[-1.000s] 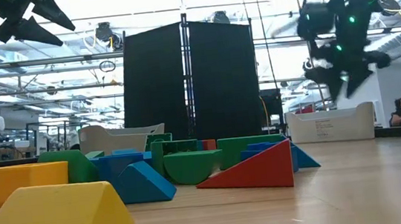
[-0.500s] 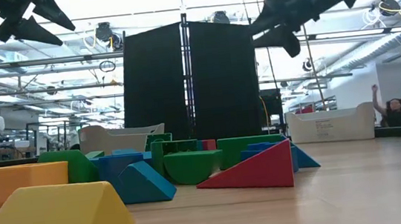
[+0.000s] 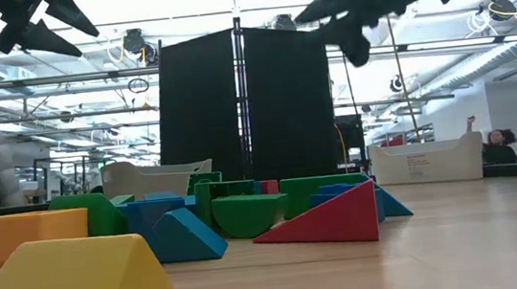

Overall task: Sort blocks by size
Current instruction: Put the rectangular green block into the white bin

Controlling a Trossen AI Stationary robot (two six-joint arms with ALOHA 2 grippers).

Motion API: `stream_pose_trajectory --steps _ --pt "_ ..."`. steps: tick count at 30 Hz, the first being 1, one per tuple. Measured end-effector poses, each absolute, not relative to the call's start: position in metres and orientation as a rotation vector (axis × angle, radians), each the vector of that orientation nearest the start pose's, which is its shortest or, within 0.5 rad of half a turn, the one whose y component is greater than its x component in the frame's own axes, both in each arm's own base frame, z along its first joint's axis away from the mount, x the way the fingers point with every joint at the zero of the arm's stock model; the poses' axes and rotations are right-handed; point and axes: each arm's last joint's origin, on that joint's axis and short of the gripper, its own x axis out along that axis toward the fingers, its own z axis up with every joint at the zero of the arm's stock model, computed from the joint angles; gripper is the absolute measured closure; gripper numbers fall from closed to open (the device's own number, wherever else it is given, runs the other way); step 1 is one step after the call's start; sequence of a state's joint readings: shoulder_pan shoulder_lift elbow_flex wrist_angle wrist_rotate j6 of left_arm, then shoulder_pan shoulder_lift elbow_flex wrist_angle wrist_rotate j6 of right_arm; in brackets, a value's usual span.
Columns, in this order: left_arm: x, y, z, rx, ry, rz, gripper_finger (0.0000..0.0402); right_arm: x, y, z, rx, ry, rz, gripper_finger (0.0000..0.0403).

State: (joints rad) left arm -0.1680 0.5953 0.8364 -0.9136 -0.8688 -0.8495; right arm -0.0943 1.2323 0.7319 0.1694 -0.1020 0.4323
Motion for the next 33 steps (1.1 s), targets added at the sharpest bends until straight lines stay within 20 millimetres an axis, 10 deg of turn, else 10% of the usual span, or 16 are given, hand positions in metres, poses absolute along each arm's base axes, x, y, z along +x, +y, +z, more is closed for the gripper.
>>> stream_pose_trajectory --steps 11,23,33 --pt "0.097 0.005 0.315 -0.414 0.297 0.812 0.0120 0.306 0.038 0.192 0.704 0.536 0.066 0.0252" --pt "0.100 0.004 0.317 -0.322 0.341 0.730 0.0120 0.337 0.051 0.263 0.441 0.258 0.065 0.0252" --pt "0.115 -0.004 0.346 -0.454 0.116 0.446 0.0120 0.352 0.051 0.363 0.103 0.021 0.122 0.0252"
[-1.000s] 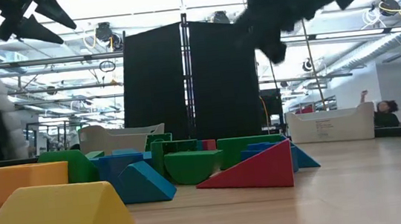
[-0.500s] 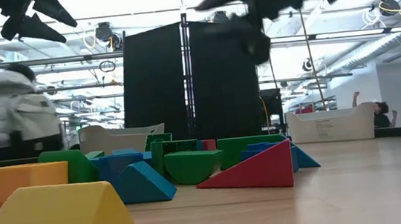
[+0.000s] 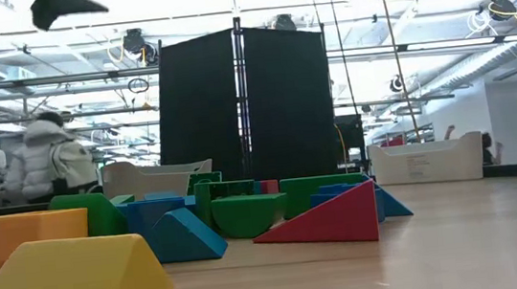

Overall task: Sort blocks by size
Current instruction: Put the rectangular green block into the white bin

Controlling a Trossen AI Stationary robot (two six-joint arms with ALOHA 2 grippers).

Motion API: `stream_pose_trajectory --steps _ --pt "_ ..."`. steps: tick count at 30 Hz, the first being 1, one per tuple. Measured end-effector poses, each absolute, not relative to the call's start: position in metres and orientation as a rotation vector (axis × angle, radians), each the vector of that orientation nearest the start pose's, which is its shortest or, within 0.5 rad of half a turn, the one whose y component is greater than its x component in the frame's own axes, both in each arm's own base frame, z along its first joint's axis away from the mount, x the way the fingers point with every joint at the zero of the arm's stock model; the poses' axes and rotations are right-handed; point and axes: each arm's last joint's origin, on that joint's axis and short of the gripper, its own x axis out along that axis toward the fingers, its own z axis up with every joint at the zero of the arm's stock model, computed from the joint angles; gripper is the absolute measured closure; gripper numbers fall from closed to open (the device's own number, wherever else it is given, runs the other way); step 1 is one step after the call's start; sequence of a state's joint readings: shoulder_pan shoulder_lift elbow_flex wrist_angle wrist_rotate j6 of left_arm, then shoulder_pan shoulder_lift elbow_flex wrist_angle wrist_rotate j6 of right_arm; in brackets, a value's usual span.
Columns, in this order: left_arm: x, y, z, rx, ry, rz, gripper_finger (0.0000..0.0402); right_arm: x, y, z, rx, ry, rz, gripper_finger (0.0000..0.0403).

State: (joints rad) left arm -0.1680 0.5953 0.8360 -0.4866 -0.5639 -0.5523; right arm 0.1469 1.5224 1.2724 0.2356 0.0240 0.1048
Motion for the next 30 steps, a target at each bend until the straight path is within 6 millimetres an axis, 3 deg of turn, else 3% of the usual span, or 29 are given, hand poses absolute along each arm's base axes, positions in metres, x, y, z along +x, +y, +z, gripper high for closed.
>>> stream_pose_trajectory --steps 2,5,13,17,24,30 --pt "0.117 -0.004 0.353 -0.432 0.057 0.410 0.0120 0.350 0.052 0.370 0.052 0.072 0.125 0.0252" --pt "0.118 -0.005 0.366 -0.437 -0.055 0.355 0.0120 0.346 0.051 0.360 0.032 0.206 0.114 0.0252" --pt "0.112 -0.007 0.395 -0.314 -0.305 0.197 0.0120 0.339 0.049 0.306 0.063 0.700 0.020 0.0252" --pt "0.109 -0.007 0.400 -0.322 -0.356 0.197 0.0120 0.335 0.054 0.292 0.099 0.821 0.006 0.0241" --pt "0.109 -0.006 0.393 -0.257 -0.274 0.230 0.0120 0.349 0.089 0.255 0.171 0.939 0.056 0.0188" --pt "0.108 -0.005 0.393 -0.247 -0.279 0.260 0.0120 0.364 0.110 0.205 0.191 1.062 0.033 0.0152"
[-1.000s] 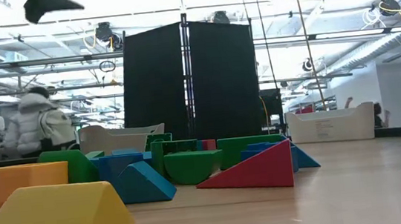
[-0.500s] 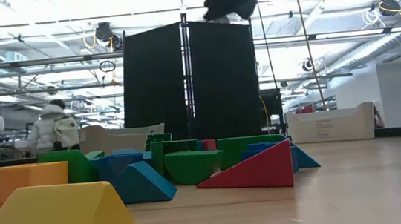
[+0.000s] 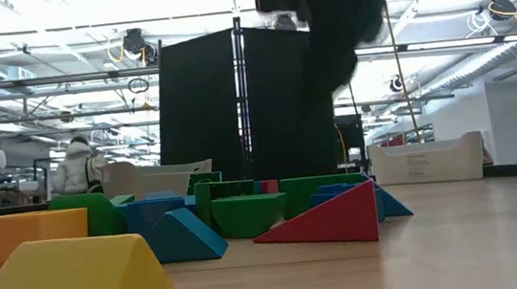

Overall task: Sort blocks by size
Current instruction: Put the rectangular green block into the white bin

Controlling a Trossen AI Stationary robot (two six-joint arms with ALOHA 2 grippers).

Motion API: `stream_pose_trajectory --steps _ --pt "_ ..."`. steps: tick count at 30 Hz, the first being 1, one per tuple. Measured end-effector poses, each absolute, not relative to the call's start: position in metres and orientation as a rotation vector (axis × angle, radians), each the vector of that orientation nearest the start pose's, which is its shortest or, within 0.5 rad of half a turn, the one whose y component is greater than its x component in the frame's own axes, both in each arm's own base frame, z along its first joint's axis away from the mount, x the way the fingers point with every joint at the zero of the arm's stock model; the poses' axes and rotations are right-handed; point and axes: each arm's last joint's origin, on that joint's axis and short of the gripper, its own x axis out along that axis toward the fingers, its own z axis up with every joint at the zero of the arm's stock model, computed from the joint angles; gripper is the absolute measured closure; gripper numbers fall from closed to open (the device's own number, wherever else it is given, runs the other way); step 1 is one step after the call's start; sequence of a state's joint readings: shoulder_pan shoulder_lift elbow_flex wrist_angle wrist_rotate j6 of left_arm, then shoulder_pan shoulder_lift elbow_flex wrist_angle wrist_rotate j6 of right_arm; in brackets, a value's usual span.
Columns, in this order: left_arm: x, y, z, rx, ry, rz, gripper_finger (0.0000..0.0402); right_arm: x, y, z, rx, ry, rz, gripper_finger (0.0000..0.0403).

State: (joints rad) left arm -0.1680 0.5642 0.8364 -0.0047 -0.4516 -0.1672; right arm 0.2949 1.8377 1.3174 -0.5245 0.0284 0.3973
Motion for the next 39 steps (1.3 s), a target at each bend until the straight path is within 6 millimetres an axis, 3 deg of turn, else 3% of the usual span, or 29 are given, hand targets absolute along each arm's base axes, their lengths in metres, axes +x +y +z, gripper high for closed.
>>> stream_pose_trajectory --steps 9,13,18,22,27,33,39 --pt "0.104 -0.003 0.394 -0.289 -0.296 0.322 0.0120 0.381 0.113 0.171 0.198 1.062 -0.030 0.0150" --pt "0.106 -0.003 0.388 -0.241 -0.233 0.334 0.0120 0.379 0.112 0.151 0.123 1.150 -0.063 0.0160" --pt "0.107 -0.004 0.387 -0.241 -0.221 0.338 0.0120 0.370 0.110 0.147 0.099 1.269 -0.056 0.0173" --pt "0.107 -0.003 0.387 -0.245 -0.227 0.349 0.0120 0.362 0.108 0.153 0.105 1.318 -0.052 0.0206" --pt "0.109 -0.003 0.386 -0.233 -0.210 0.369 0.0120 0.360 0.103 0.157 0.069 1.316 -0.066 0.0297" --pt "0.114 -0.002 0.384 -0.189 -0.188 0.449 0.0120 0.372 0.092 0.164 0.024 1.186 -0.118 0.0297" --pt "0.112 -0.001 0.394 -0.240 -0.298 0.477 0.0120 0.377 0.069 0.216 0.046 0.882 -0.298 0.0297"
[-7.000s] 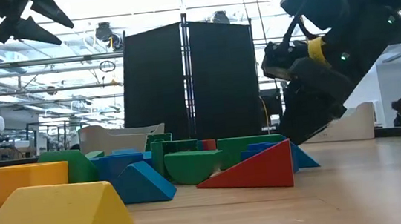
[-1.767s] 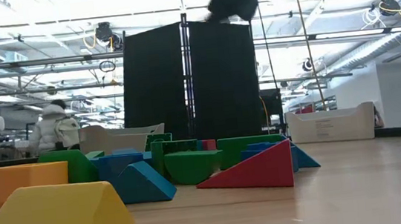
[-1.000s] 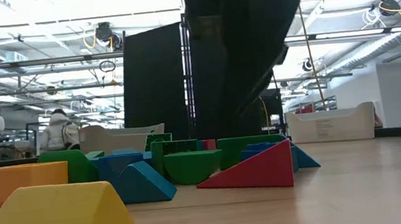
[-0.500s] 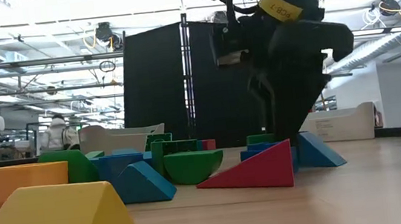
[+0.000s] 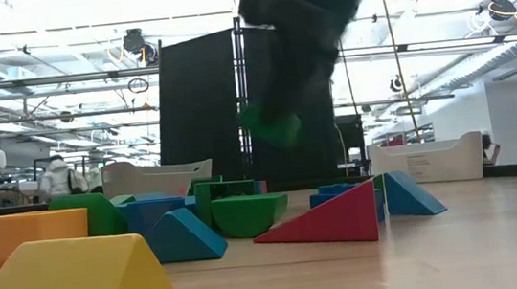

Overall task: Sort blocks by size
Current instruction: Put the rectangular green block into the white bin

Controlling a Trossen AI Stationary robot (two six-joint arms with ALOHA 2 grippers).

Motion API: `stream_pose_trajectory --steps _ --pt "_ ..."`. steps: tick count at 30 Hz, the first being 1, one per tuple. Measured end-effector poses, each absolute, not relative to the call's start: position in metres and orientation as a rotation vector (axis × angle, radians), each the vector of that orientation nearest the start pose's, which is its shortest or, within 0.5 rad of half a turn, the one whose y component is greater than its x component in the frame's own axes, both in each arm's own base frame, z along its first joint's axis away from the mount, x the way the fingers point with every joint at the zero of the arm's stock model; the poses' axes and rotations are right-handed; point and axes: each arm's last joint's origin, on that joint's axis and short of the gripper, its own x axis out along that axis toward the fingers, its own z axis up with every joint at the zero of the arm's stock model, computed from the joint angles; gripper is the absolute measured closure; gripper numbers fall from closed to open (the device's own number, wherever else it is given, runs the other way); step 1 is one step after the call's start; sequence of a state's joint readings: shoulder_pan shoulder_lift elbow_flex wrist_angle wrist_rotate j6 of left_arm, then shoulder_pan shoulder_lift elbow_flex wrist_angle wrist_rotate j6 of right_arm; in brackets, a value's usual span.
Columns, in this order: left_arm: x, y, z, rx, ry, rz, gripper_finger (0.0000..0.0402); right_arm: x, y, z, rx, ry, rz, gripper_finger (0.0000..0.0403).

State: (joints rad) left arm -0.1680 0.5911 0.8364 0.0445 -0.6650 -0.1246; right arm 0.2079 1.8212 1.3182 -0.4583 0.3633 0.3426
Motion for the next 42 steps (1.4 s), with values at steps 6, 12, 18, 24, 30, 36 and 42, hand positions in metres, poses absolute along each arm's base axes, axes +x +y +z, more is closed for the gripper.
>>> stream_pose_trajectory --steps 6,12,18,24,30,36,42 --pt "0.111 0.003 0.394 -0.238 -0.305 0.562 0.0120 0.365 0.042 0.265 -0.049 0.648 -0.590 0.0297" --pt "0.114 0.007 0.393 -0.237 -0.296 0.629 0.0120 0.343 0.010 0.312 -0.135 0.534 -0.734 0.0297" --pt "0.116 0.006 0.390 -0.273 -0.283 0.618 0.0120 0.289 -0.028 0.380 -0.087 0.349 -0.833 0.0297" --pt "0.132 0.000 0.375 -0.275 -0.128 0.426 0.0120 0.209 -0.063 0.432 -0.035 0.174 -1.071 0.0297" --pt "0.139 -0.003 0.396 -0.193 -0.329 0.325 0.0120 0.146 -0.069 0.439 -0.001 0.209 -1.245 0.0297" --pt "0.111 0.008 0.434 0.015 -0.685 0.611 0.0120 0.130 -0.062 0.405 0.220 0.348 -1.268 0.0297" --pt "0.086 0.021 0.430 0.115 -0.489 0.977 0.0120 0.193 -0.055 0.350 0.289 0.370 -1.023 0.0297"
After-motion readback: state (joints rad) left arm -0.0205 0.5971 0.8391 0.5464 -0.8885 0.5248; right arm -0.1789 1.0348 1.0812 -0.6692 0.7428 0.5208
